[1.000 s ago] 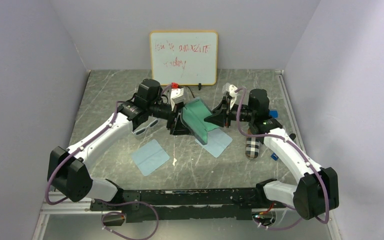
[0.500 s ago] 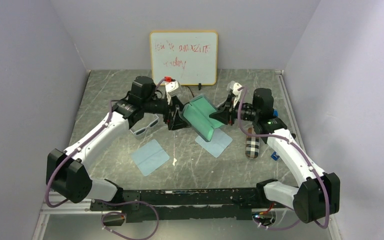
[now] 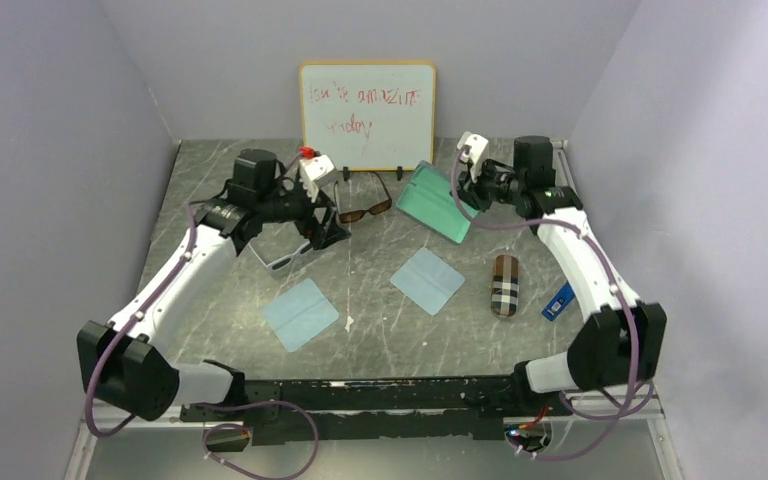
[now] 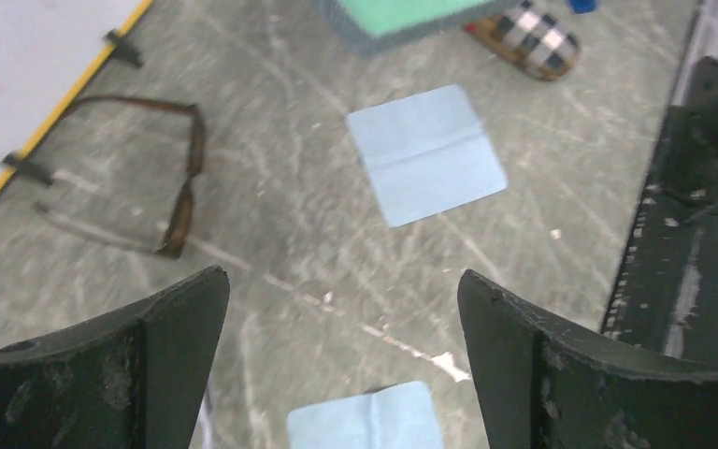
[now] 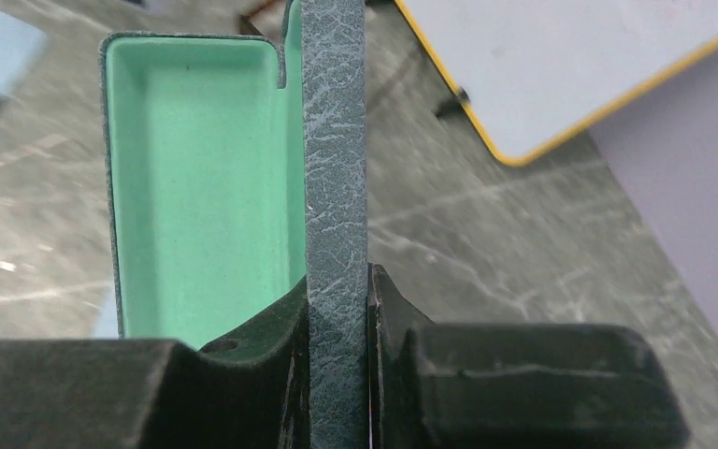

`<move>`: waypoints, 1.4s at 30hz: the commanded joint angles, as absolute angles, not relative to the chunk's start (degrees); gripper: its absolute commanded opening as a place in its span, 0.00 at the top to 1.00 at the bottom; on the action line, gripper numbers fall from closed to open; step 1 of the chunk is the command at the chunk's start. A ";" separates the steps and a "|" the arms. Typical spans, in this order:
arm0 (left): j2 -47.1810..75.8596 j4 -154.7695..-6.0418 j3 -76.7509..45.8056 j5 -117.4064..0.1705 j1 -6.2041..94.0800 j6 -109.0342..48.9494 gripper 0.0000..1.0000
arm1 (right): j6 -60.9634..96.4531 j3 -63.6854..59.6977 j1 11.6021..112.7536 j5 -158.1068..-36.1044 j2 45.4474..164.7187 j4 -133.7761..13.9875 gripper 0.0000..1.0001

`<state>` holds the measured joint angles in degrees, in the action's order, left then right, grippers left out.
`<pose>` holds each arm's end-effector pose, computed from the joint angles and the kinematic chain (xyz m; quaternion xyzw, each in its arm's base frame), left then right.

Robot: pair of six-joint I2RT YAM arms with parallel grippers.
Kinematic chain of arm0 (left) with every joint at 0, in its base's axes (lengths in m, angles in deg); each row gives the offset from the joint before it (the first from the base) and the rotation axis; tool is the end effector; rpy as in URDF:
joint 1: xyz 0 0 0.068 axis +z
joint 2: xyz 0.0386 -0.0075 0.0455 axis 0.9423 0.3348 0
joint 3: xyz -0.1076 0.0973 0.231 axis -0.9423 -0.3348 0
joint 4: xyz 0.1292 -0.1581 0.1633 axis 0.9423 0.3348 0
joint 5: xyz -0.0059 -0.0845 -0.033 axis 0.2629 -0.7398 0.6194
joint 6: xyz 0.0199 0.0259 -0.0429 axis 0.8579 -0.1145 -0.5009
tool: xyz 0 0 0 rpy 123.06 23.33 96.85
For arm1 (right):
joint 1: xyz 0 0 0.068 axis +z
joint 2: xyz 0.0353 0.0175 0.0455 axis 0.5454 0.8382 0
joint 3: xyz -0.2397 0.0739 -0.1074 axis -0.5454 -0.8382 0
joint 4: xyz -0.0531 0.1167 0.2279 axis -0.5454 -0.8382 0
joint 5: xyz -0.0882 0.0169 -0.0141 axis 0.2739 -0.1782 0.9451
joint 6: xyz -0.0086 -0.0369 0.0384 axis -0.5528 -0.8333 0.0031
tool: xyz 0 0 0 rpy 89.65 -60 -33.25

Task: Organize the sunglasses
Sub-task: Place the sunglasses case at the center of the board.

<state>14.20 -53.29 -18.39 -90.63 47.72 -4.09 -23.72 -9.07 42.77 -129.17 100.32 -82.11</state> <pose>0.2581 -0.1330 0.3507 0.4206 0.7209 -0.3325 0.4391 0.2877 0.0724 0.3448 -0.4643 0.6929 0.1874 0.5189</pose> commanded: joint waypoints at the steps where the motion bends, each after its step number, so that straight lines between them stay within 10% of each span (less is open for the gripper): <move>1: 9.63 -50.85 -21.22 -88.12 51.56 0.06 0.04 | -36.60 -2.11 39.51 -125.21 108.06 -88.38 0.96; 14: -2.93 -51.81 -34.14 -87.11 56.73 2.68 0.04 | -51.75 14.87 37.43 -121.36 136.37 -95.73 0.86; 29: -4.33 -53.43 -35.77 -95.24 63.20 0.61 0.04 | -54.65 10.74 36.28 -116.07 141.44 -82.37 0.82; 35: -4.81 -54.02 -36.63 -96.13 64.05 0.50 0.04 | -54.55 11.60 35.36 -116.23 142.31 -82.18 0.49; 42: -5.20 -54.33 -37.13 -97.48 64.87 0.43 0.03 | -53.47 11.73 35.16 -117.34 142.00 -82.40 0.43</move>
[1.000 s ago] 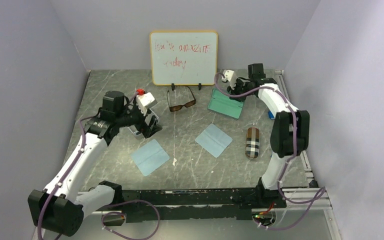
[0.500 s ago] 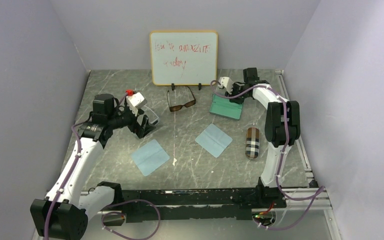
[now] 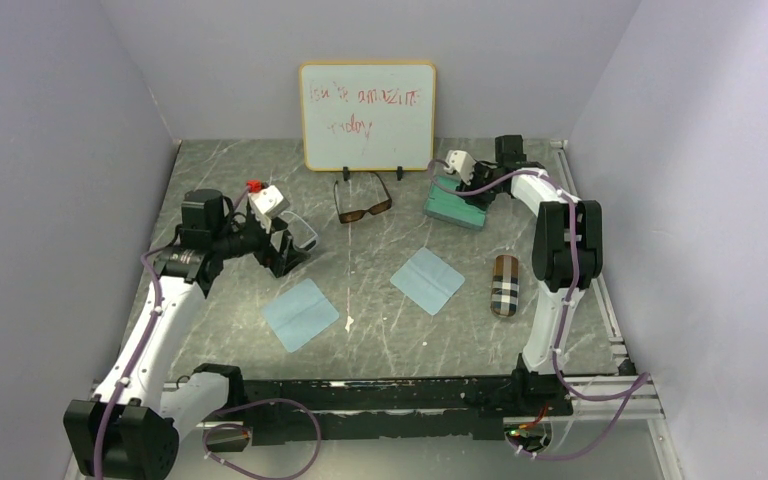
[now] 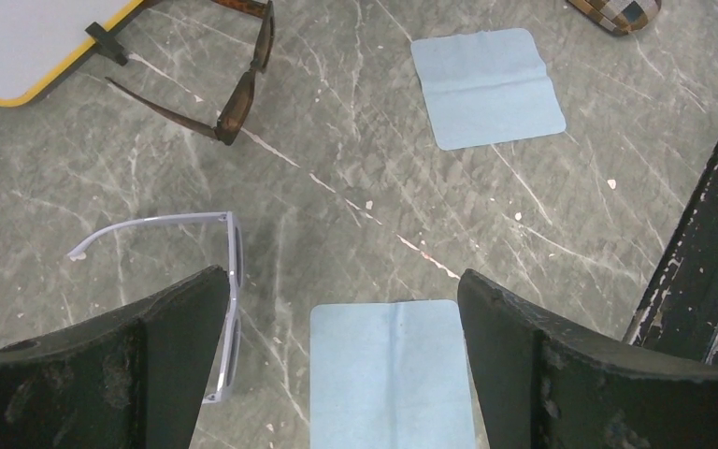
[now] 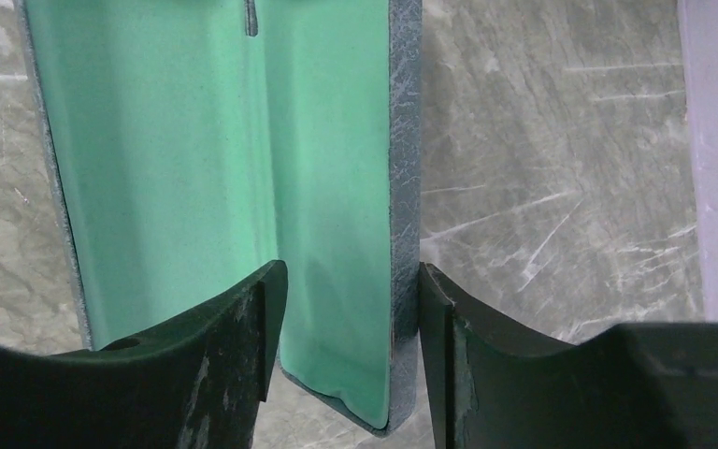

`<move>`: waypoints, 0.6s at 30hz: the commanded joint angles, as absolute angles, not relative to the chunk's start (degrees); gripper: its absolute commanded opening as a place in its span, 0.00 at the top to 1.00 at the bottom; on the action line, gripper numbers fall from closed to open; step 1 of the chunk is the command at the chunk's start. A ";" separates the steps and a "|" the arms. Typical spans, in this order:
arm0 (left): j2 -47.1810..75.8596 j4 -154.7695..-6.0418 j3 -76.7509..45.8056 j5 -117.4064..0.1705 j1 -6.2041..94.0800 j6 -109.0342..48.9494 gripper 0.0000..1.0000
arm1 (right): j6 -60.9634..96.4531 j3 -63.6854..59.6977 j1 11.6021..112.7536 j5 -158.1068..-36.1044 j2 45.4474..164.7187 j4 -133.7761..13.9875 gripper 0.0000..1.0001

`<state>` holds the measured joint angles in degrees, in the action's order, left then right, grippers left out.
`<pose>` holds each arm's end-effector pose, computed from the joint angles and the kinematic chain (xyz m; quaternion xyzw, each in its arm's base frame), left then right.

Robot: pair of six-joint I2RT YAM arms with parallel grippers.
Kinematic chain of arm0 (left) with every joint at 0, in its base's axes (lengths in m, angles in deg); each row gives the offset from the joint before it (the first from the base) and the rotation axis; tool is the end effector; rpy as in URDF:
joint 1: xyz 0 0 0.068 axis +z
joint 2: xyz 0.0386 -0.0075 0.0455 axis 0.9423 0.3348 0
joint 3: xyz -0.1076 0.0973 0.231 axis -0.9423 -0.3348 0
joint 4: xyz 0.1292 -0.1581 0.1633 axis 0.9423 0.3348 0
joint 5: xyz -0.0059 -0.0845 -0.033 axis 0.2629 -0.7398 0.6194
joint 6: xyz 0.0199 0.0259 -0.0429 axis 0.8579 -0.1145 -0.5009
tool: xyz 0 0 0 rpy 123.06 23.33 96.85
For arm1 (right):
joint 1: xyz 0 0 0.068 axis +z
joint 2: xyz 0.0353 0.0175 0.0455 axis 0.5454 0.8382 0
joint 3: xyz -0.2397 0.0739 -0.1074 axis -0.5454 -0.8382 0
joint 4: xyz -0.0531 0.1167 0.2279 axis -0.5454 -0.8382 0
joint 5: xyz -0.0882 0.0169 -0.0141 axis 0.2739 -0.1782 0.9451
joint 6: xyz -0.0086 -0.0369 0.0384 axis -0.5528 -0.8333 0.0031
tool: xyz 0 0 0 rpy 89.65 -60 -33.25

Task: Organize the sunglasses
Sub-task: Place the sunglasses case at the center of the board.

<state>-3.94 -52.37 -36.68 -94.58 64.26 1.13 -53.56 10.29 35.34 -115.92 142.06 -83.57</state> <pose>0.2071 -0.0474 0.3157 0.3584 0.7496 -0.2748 0.4839 0.4469 0.0338 0.1893 -0.5684 0.7354 0.0329 0.3673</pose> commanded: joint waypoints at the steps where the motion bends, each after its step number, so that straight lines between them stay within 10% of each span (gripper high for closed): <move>1: -5.32 -54.45 -37.29 -97.62 64.97 0.43 0.03 | -53.30 11.49 35.15 -117.49 141.69 -82.13 0.43; 18: -5.81 -55.01 -38.25 -98.87 65.69 0.69 0.04 | -49.32 -4.80 35.63 -112.62 127.85 -63.35 0.19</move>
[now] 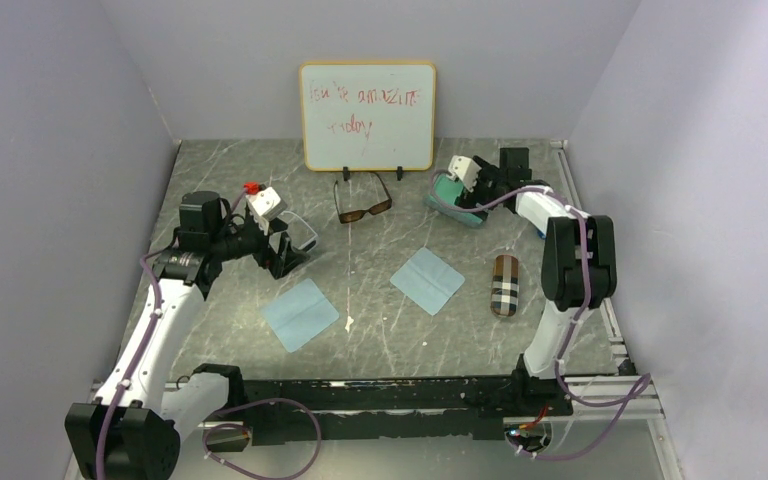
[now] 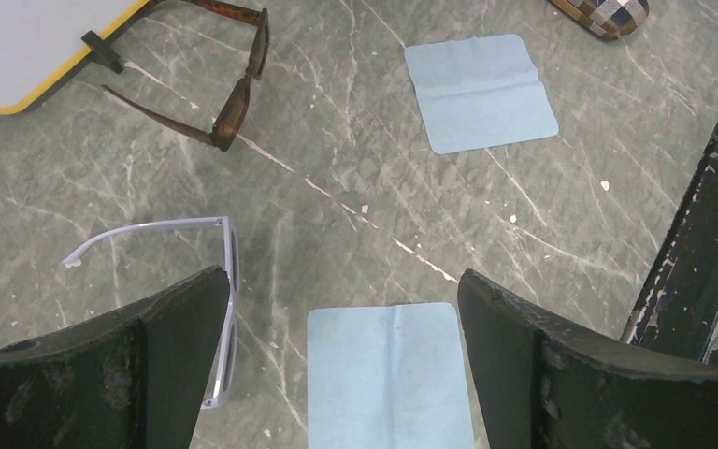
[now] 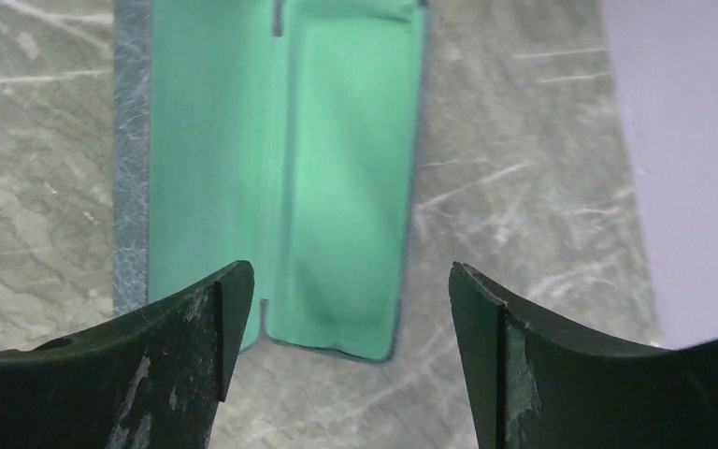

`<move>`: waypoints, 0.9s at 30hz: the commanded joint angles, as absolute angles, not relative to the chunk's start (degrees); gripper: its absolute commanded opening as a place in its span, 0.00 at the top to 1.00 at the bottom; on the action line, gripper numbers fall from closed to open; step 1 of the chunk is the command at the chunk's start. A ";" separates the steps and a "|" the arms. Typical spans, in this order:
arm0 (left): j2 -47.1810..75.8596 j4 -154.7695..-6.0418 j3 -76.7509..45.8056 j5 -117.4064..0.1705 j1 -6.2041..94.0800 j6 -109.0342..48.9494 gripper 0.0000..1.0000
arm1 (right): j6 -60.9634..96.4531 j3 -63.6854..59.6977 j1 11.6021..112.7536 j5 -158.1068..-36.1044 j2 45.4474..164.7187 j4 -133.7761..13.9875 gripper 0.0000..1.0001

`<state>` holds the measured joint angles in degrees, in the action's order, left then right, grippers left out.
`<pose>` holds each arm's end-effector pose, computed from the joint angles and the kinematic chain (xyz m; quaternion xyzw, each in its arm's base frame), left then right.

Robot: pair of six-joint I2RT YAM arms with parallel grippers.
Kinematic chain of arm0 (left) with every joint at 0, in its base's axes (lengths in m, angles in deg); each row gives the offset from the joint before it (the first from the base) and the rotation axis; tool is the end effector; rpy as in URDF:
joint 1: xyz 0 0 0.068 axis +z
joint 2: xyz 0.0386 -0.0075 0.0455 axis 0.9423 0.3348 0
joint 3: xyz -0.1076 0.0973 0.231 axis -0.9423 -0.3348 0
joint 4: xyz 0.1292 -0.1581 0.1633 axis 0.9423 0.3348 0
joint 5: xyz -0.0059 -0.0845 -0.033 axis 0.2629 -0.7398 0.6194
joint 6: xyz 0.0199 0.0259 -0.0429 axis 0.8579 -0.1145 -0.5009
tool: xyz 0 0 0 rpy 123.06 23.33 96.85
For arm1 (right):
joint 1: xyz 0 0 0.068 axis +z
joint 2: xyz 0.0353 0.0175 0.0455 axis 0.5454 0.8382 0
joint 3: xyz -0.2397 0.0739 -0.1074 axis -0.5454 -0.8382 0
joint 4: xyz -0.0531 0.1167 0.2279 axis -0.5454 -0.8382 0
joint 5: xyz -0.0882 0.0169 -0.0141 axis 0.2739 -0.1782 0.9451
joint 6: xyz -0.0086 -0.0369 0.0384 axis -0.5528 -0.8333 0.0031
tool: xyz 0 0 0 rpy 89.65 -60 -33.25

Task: Organize the sunglasses
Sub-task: Place the sunglasses case at the center of the board.

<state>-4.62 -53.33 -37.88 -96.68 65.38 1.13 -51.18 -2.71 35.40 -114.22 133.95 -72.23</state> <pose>0.2053 -0.0440 0.3129 0.3587 0.7434 -0.2840 0.4880 0.4154 0.0320 0.1912 -0.5513 0.7303 -0.0011 0.4035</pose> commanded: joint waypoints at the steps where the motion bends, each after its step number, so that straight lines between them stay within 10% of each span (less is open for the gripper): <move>1: -5.79 -55.01 -38.25 -98.92 65.69 0.70 0.04 | -48.57 -5.27 35.80 -111.74 127.19 -62.01 0.19; 27: -7.39 -54.92 -39.42 -100.56 66.57 1.39 0.03 | -25.13 11.63 39.64 -123.28 139.03 -90.77 0.59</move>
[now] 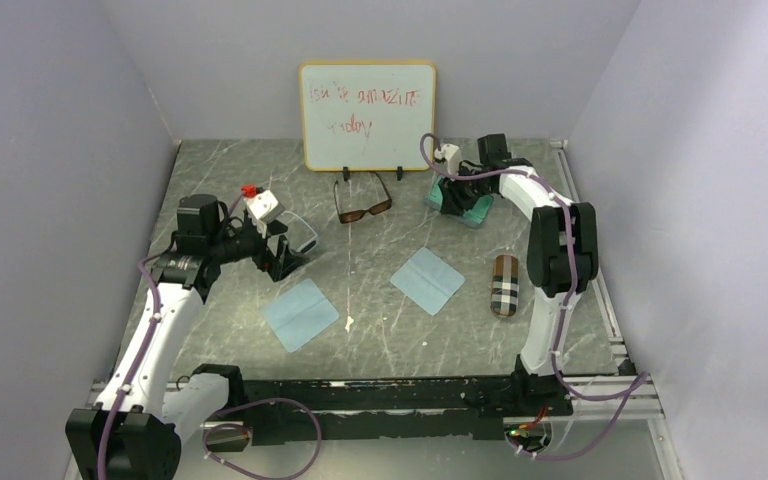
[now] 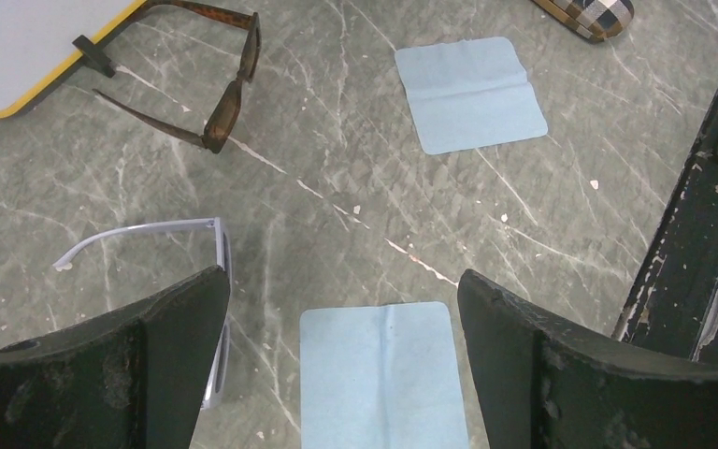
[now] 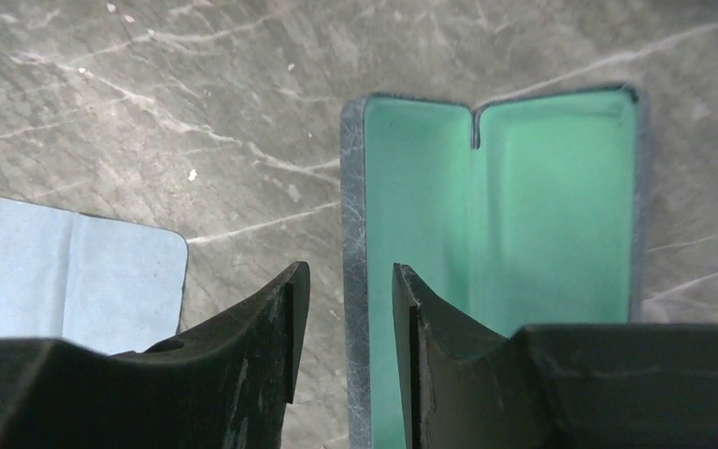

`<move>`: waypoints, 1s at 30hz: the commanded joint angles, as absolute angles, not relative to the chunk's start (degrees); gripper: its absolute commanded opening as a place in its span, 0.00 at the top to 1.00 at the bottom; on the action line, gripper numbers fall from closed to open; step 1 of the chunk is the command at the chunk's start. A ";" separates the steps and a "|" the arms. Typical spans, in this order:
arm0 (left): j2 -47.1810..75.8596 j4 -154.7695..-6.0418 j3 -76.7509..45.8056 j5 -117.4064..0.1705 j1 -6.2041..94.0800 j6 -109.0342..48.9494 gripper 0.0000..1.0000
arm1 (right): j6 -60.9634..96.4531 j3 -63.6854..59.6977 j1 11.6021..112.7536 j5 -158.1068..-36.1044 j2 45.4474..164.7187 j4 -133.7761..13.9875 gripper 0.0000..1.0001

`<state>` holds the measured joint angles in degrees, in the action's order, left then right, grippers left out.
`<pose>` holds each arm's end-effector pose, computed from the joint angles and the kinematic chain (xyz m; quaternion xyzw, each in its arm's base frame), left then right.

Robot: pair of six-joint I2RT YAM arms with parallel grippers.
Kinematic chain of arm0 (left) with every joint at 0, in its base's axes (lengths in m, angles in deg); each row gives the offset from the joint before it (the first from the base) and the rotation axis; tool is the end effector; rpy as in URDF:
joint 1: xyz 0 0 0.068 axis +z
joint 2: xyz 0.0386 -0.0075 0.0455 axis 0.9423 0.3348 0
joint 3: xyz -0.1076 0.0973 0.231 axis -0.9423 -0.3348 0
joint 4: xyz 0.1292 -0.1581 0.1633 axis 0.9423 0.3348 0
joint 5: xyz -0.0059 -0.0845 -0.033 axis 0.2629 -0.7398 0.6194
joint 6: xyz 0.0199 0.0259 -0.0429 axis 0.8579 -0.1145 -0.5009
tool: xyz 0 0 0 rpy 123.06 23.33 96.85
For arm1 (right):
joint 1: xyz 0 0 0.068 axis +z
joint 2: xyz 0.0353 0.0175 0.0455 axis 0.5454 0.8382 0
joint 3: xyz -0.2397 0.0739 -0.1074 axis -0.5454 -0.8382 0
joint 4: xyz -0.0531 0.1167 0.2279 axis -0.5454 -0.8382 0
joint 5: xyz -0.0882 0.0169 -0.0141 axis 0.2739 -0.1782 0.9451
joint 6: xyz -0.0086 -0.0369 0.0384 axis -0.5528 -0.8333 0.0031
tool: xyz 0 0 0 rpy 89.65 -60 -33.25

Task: Organize the sunglasses
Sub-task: Place the sunglasses case at the center of the board, then adjust the sunglasses case at the center of the board.

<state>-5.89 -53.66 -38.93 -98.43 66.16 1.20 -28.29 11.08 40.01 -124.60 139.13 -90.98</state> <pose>0.2006 -0.0415 0.3117 0.3608 0.7365 -0.2914 0.4924 0.4271 0.0728 0.2097 -0.4357 0.8107 0.2060 0.3323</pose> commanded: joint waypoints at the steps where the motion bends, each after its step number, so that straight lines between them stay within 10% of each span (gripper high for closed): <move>1: -7.37 -54.92 -39.46 -100.61 66.64 1.39 0.03 | -25.16 11.49 39.64 -123.15 139.30 -90.59 0.59; 13: -7.19 -54.92 -39.65 -101.20 67.01 1.57 0.03 | -30.39 10.31 39.73 -124.88 140.35 -94.13 0.95; 30: -6.98 -54.91 -39.74 -101.77 67.27 1.49 0.03 | -43.71 -0.21 40.17 -116.29 137.16 -89.86 0.89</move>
<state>-6.22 -53.66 -39.55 -99.72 66.89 1.33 -40.58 0.70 40.54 -119.66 138.54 -90.15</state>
